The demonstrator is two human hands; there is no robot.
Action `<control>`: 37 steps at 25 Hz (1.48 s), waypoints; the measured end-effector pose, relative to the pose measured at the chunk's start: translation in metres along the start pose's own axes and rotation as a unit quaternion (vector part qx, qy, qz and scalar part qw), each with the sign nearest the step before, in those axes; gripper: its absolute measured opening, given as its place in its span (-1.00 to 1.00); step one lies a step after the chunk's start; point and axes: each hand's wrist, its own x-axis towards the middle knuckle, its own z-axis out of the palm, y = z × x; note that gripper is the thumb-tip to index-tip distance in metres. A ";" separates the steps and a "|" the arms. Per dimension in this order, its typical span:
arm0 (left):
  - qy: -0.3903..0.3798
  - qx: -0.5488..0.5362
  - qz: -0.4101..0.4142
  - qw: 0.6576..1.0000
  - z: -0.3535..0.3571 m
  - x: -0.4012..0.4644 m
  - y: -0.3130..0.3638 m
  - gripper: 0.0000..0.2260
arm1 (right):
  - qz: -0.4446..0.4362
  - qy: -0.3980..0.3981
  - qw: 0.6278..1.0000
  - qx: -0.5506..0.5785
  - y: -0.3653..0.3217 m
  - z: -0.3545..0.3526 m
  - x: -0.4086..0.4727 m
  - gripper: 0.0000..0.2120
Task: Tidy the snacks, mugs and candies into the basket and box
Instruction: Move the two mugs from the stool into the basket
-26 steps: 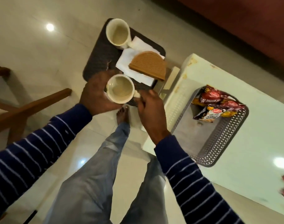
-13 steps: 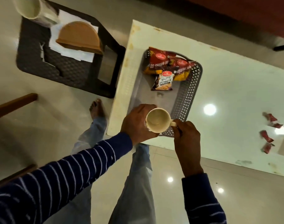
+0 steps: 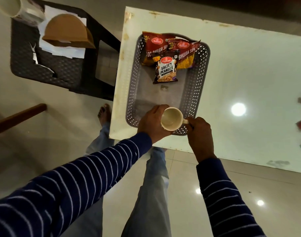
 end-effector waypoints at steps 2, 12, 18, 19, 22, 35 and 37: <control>-0.011 0.009 0.000 1.000 0.007 -0.001 0.000 -0.21 | 0.011 -0.005 1.000 -0.011 0.008 0.004 -0.001 -0.85; -0.071 0.055 0.043 0.995 -0.010 0.004 -0.015 -0.04 | 0.043 0.003 0.999 0.001 -0.005 -0.021 -0.003 -0.52; -0.020 0.027 0.104 0.994 -0.115 0.016 -0.066 -0.19 | 0.015 0.051 0.999 0.010 -0.070 -0.033 0.015 -0.62; 0.018 0.016 0.106 0.994 -0.140 0.021 -0.079 -0.29 | -0.005 0.043 0.999 0.015 -0.091 -0.032 0.024 -0.63; 0.162 0.021 0.088 0.983 -0.216 0.042 -0.123 -0.49 | -0.062 0.029 0.998 0.015 -0.163 -0.020 0.054 -0.68; 0.043 0.184 -0.044 0.981 -0.474 0.176 -0.271 0.03 | -0.221 0.026 0.975 0.011 -0.467 0.097 0.193 -0.66; 0.013 0.168 -0.041 0.985 -0.475 0.181 -0.290 0.01 | -0.222 0.018 0.975 0.002 -0.494 0.120 0.211 -0.66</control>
